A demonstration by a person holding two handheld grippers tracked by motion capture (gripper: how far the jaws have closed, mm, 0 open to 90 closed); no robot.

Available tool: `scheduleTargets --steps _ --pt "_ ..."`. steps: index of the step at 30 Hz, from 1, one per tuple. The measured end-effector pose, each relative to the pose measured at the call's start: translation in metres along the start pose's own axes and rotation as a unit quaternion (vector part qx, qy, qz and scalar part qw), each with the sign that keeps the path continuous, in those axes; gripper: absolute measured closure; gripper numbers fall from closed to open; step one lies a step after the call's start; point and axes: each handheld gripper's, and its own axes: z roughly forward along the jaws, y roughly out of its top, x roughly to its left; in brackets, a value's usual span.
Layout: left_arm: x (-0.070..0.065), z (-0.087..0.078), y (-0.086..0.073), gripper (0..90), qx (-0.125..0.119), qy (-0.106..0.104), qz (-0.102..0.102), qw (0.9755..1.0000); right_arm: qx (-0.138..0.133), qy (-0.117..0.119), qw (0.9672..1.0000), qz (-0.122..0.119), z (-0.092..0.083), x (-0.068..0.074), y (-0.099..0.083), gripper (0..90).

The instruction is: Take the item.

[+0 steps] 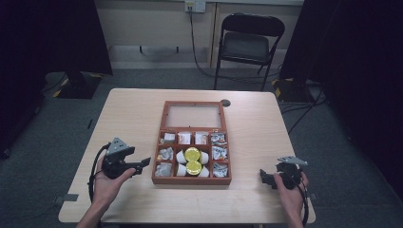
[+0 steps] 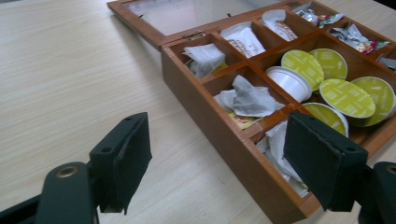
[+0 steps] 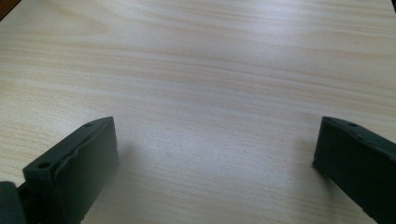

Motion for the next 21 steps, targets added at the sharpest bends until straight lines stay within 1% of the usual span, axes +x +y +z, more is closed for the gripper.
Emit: scheduleTargets --steps 2,5,6,8,9,12,13,14,18,21 --pt "-0.003 0.001 0.004 22.9 -0.002 0.003 0.004 1.0000 0.000 0.000 1.0000 0.000 0.000 0.000 0.000 0.0" --pt "-0.005 0.002 0.008 22.9 -0.006 0.002 0.002 1.0000 0.000 0.000 1.0000 0.000 0.000 0.000 0.000 0.0" --pt "-0.006 0.002 0.011 22.9 -0.006 -0.004 0.001 1.0000 0.000 0.000 1.0000 0.000 0.000 0.000 0.000 0.0" --pt "-0.008 0.003 0.015 23.0 -0.005 -0.008 0.007 0.9999 0.000 0.000 1.0000 0.000 0.000 0.000 0.000 0.0" --pt "-0.009 0.004 0.016 23.2 -0.006 -0.014 0.005 0.9999 0.000 0.000 1.0000 0.000 0.000 0.000 0.000 0.0" --pt "-0.013 0.010 0.019 23.5 0.002 -0.022 0.016 0.9996 0.000 0.000 1.0000 0.000 0.000 0.000 0.000 0.0" --pt "-0.015 0.013 0.020 23.6 0.004 -0.028 0.016 0.9995 0.000 0.000 1.0000 0.000 0.000 0.000 0.000 0.0" --pt "-0.015 0.013 0.020 23.9 0.004 -0.028 0.016 0.9995 0.000 0.000 1.0000 0.000 0.000 0.000 0.000 0.0" --pt "-0.019 0.018 0.025 24.0 0.002 -0.039 0.023 0.9990 0.000 0.000 1.0000 0.000 0.000 0.000 0.000 0.0" --pt "-0.023 0.021 0.029 24.2 -0.004 -0.050 0.021 0.9985 0.000 0.000 1.0000 0.000 0.000 0.000 0.000 0.0"
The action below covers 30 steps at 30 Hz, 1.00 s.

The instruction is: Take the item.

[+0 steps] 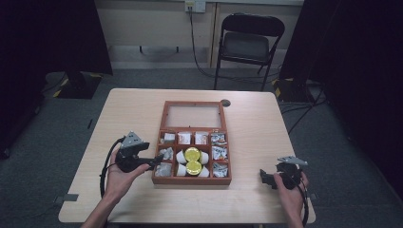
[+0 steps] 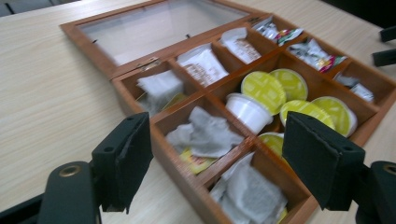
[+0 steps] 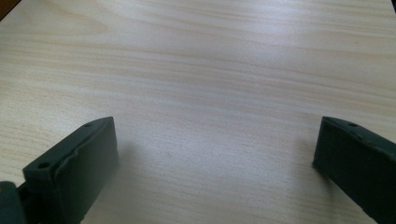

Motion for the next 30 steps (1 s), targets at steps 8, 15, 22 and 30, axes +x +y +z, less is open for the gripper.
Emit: scheduleTargets --steps 8,15,22,30 --pt "-0.004 0.014 0.003 27.6 0.013 -0.017 -0.001 0.9998 0.000 0.000 1.0000 0.000 0.000 0.000 0.000 0.0" --pt "-0.009 0.023 0.005 27.9 0.016 -0.027 0.001 0.9995 0.000 0.000 1.0000 0.000 0.000 0.000 0.000 0.0" --pt "-0.012 0.036 0.014 26.6 0.027 -0.042 0.007 0.9988 0.000 0.000 1.0000 0.000 0.000 0.000 0.000 0.0" --pt "-0.023 0.050 0.028 27.0 0.029 -0.057 0.030 0.9975 0.000 0.000 1.0000 0.000 0.000 0.000 0.000 0.0"
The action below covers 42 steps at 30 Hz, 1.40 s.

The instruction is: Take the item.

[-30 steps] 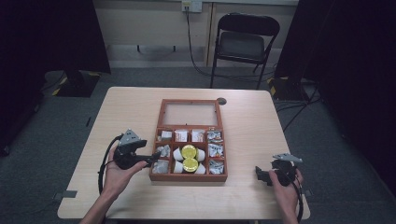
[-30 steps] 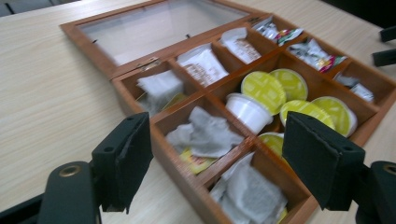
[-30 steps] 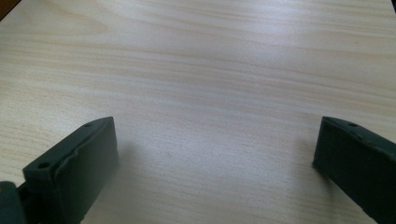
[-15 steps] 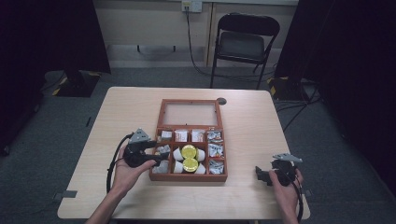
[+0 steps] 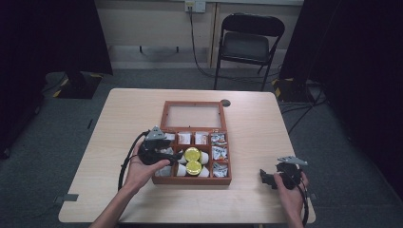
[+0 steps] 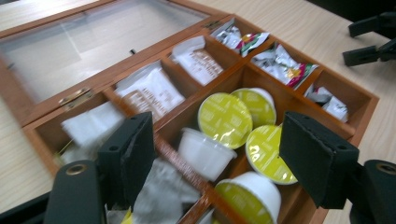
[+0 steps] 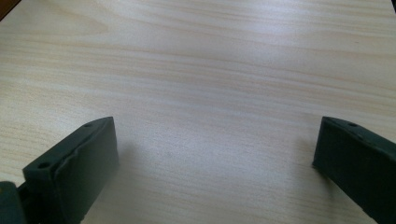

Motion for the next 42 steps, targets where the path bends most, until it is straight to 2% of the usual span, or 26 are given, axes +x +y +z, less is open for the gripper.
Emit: scheduleTargets --steps 5,6,13,15,18,20,22,24,25,30,32,35,42 --pt "-0.009 0.011 0.002 29.2 0.006 -0.020 0.011 0.9997 0.000 0.000 1.0000 0.000 0.000 0.000 0.000 0.0" --pt "-0.010 0.013 0.002 29.0 0.006 -0.017 0.011 0.9998 0.000 0.000 1.0000 0.000 0.000 0.000 0.000 0.0" --pt "-0.011 0.019 -0.003 26.7 0.010 -0.029 -0.003 0.9995 0.000 0.000 1.0000 0.000 0.000 0.000 0.000 0.0" --pt "-0.013 0.020 -0.004 28.6 0.022 -0.036 0.013 0.9990 0.000 0.000 1.0000 0.000 0.000 0.000 0.000 0.0" --pt "-0.016 0.020 -0.007 31.6 0.028 -0.030 0.028 0.9988 0.000 0.000 1.0000 0.000 0.000 0.000 0.000 0.0" --pt "-0.016 0.021 -0.009 36.2 0.034 -0.038 0.033 0.9982 0.000 0.000 1.0000 0.000 0.000 0.000 0.000 0.0" --pt "-0.015 0.022 -0.009 36.1 0.034 -0.042 0.025 0.9982 0.000 0.000 1.0000 0.000 0.000 0.000 0.000 0.0" --pt "-0.014 0.024 -0.010 36.1 0.033 -0.062 0.016 0.9974 0.000 0.000 1.0000 0.000 0.000 0.000 0.000 0.0" --pt "-0.016 0.026 -0.010 36.2 0.036 -0.064 0.015 0.9972 0.000 0.000 1.0000 0.000 0.000 0.000 0.000 0.0" --pt "-0.022 0.037 -0.011 37.1 0.056 -0.076 0.028 0.9951 0.000 0.000 1.0000 0.000 0.000 0.000 0.000 0.0" --pt "-0.024 0.038 -0.011 36.3 0.051 -0.086 0.034 0.9944 0.000 0.000 1.0000 0.000 0.000 0.000 0.000 0.0" --pt "-0.027 0.040 -0.011 36.3 0.060 -0.081 0.038 0.9942 0.000 0.000 1.0000 0.000 0.000 0.000 0.000 0.0" --pt "-0.028 0.048 -0.014 36.9 0.079 -0.071 0.027 0.9939 0.000 0.000 1.0000 0.000 0.000 0.000 0.000 0.0"
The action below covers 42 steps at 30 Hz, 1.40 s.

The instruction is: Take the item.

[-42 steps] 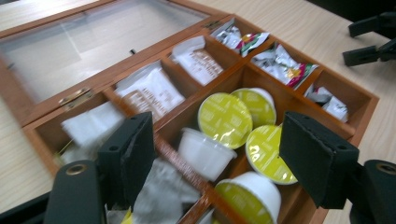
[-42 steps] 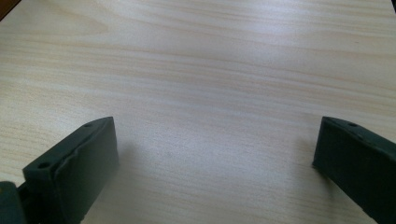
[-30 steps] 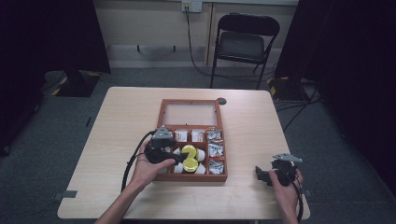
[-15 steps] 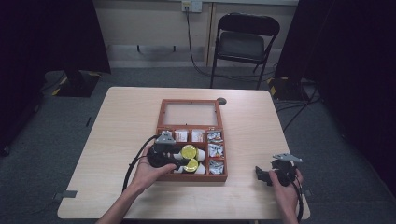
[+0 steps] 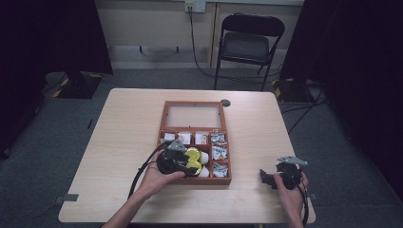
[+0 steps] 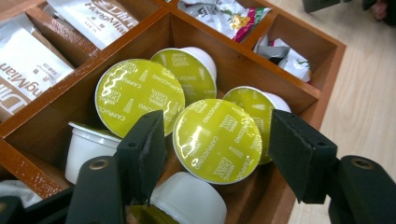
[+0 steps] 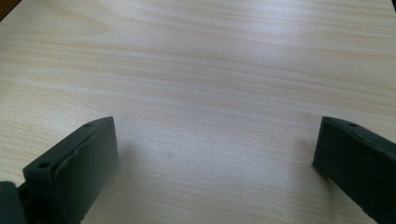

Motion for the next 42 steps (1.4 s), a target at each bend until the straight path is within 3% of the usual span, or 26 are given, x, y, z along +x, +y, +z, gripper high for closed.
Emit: scheduleTargets --steps 12,18,25,28,31,38,42 --pt "-0.006 0.011 -0.001 35.4 0.023 0.005 0.008 0.9997 0.000 0.000 1.0000 0.000 0.000 0.000 0.000 0.0" --pt "-0.006 0.015 -0.001 37.0 0.034 0.012 -0.002 0.9993 0.000 0.000 1.0000 0.000 0.000 0.000 0.000 0.0" --pt "-0.003 0.017 -0.002 38.2 0.043 0.002 -0.014 0.9990 0.000 0.000 1.0000 0.000 0.000 0.000 0.000 0.0" --pt "-0.005 0.017 -0.004 38.7 0.027 0.015 -0.009 0.9995 0.000 0.000 1.0000 0.000 0.000 0.000 0.000 0.0" --pt "-0.008 0.018 -0.003 38.7 0.036 0.024 -0.001 0.9991 0.000 0.000 1.0000 0.000 0.000 0.000 0.000 0.0" --pt "-0.006 0.018 -0.001 39.4 0.047 0.018 -0.005 0.9987 0.000 0.000 1.0000 0.000 0.000 0.000 0.000 0.0" --pt "-0.002 0.017 -0.002 40.1 0.041 0.003 -0.027 0.9988 0.000 0.000 1.0000 0.000 0.000 0.000 0.000 0.0"
